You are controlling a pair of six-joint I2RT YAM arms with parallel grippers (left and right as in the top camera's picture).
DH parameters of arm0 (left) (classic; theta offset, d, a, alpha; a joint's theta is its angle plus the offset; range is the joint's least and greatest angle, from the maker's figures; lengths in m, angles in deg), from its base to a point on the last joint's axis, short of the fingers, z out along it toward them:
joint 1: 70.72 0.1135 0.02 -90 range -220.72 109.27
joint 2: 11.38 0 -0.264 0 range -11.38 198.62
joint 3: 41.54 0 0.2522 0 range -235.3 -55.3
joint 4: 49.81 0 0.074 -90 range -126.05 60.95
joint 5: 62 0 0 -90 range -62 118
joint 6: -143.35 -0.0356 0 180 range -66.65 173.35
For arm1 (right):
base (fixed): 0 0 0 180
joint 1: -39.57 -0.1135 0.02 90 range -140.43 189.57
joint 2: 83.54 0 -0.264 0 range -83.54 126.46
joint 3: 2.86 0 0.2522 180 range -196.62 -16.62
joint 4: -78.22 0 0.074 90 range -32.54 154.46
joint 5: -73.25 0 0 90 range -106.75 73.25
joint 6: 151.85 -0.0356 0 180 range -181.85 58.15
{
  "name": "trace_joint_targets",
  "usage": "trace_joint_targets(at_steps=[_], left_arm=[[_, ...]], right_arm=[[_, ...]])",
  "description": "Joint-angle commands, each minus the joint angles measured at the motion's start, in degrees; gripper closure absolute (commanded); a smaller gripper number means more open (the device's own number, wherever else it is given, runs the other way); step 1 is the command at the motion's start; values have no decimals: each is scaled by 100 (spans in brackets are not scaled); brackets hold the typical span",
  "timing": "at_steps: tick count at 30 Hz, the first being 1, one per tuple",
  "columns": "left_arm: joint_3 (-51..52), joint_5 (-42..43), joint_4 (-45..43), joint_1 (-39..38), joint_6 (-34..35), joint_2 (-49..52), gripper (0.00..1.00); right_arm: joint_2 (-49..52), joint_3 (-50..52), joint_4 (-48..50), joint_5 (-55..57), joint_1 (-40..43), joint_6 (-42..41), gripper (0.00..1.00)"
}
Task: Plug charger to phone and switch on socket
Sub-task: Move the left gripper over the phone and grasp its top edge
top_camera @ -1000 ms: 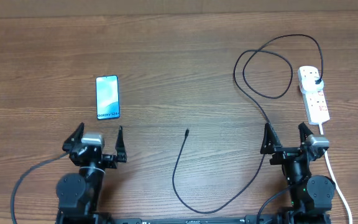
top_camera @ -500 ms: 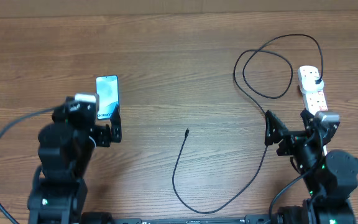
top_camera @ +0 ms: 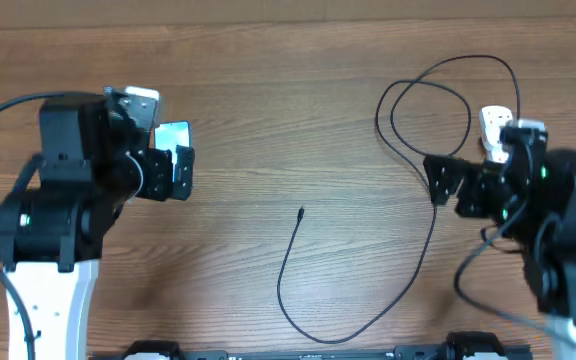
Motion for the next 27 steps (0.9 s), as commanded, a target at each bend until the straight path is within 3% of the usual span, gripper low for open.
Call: trace_joint_targets(at_steps=[1,7,11,12,16,27], left_arm=[[-186,79,155,33,-214,352,1],[-186,175,138,31,-11,769,0],[-186,111,15,31,645,1276,0],[-186,-160,-39,31,1045,1534,0],[-186,-586,-267,33,1602,2302,1],[-186,-1045,-1021,74,1545,4131,0]], right_arm=[[752,-909,-612,-170,17,31,0],[1482,-1298,-984,-190,17,28,0],[1797,-1298,-1008,-208,17,-256,0],[1860,-1296,-1045,-208,17,-254,0],[1926,-1292,-1139,-208,15,-251,0],[1926,-1292,-1209,-205,17,-162,0]])
